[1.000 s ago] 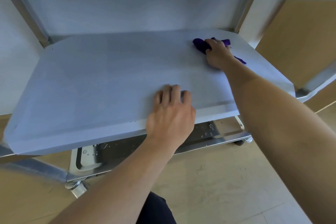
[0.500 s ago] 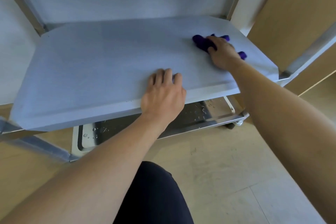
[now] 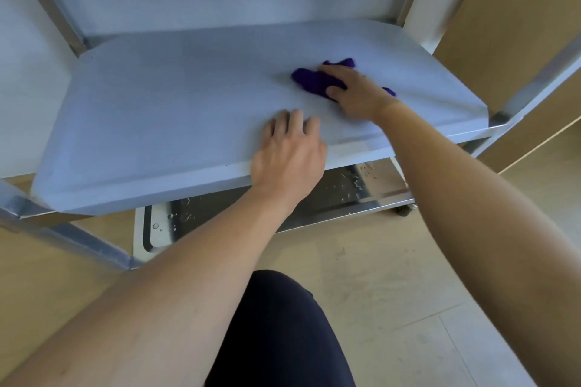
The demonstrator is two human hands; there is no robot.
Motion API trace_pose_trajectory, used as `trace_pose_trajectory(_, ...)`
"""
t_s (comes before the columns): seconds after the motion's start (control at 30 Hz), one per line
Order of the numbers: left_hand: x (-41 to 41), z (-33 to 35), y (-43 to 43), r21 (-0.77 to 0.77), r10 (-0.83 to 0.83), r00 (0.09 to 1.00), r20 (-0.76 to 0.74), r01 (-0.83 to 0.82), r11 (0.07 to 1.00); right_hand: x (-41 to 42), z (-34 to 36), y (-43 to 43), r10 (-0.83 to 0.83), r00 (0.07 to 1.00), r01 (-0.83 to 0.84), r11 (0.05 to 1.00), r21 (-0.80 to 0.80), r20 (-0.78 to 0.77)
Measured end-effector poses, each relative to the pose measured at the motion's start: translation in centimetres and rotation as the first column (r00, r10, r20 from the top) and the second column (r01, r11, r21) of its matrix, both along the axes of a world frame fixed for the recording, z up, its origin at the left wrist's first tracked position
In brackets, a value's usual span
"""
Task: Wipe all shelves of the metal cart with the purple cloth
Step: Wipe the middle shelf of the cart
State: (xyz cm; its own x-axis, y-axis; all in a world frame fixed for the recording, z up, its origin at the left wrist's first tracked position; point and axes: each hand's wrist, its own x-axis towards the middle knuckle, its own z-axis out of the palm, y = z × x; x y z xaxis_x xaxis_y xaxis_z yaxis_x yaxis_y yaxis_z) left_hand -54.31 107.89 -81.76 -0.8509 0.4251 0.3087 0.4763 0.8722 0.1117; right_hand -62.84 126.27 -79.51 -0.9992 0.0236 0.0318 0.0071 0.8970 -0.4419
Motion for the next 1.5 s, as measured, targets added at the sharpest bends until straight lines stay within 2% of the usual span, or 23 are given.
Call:
trace_pose_trajectory(0.17,-0.1,-0.4,0.0,-0.010,-0.012,1.000,-0.002,0.012,1.000,1.8,0.0,8.1,-0.383,0.923,0.384,0.923,0.037,-0.035)
trace_pose_trajectory(0.27,-0.2,-0.4,0.1,-0.023,-0.003,1.000,0.001,0.003,1.000,1.6,-0.3,8.3,-0.454,0.890,0.455,0.888,0.070,-0.032)
trace_pose_trajectory(0.33,-0.4,-0.4,0.0,-0.037,0.000,1.000,0.001,0.000,0.999,1.1,-0.6,6.4,-0.382,0.922,0.386,0.918,0.089,-0.057)
trace_pose_trajectory(0.4,-0.5,-0.3,-0.1,-0.037,-0.001,1.000,0.002,0.001,0.999,0.4,-0.7,3.5,-0.187,0.979,0.194,0.977,0.085,-0.083)
trace_pose_trajectory(0.5,-0.3,-0.1,-0.1,-0.023,-0.011,1.000,-0.002,0.010,1.000,-0.7,-0.6,-0.7,0.069,0.992,-0.060,0.994,0.095,-0.103)
trace_pose_trajectory(0.57,-0.2,0.0,-0.1,-0.025,-0.017,1.000,-0.006,0.017,1.000,-1.1,-0.6,-1.8,0.106,0.990,-0.097,0.991,0.091,-0.089)
trace_pose_trajectory(0.73,-0.7,0.1,0.2,-0.009,-0.037,0.998,0.055,0.038,0.999,-0.9,-0.6,-0.1,0.031,0.998,-0.026,0.997,0.069,-0.062)
trace_pose_trajectory(0.9,-1.6,0.7,0.7,-0.014,-0.052,0.998,0.026,0.053,0.999,-1.5,-0.5,5.0,-0.195,0.980,0.198,0.978,0.063,-0.049)
trace_pose_trajectory(1.07,-2.7,1.0,1.5,0.009,-0.016,0.998,0.053,0.015,1.000,-4.4,-0.5,8.4,-0.324,0.946,0.323,0.945,0.049,0.013)
trace_pose_trajectory(1.23,-3.2,-0.1,1.6,0.083,-0.028,0.997,0.075,0.022,0.996,-7.3,-0.8,10.3,-0.346,0.938,0.346,0.937,0.042,-0.002)
trace_pose_trajectory(1.5,-3.3,-0.2,1.4,0.019,-0.041,0.998,0.050,0.040,0.999,-10.8,-0.9,11.6,-0.311,0.949,0.314,0.948,0.060,-0.045)
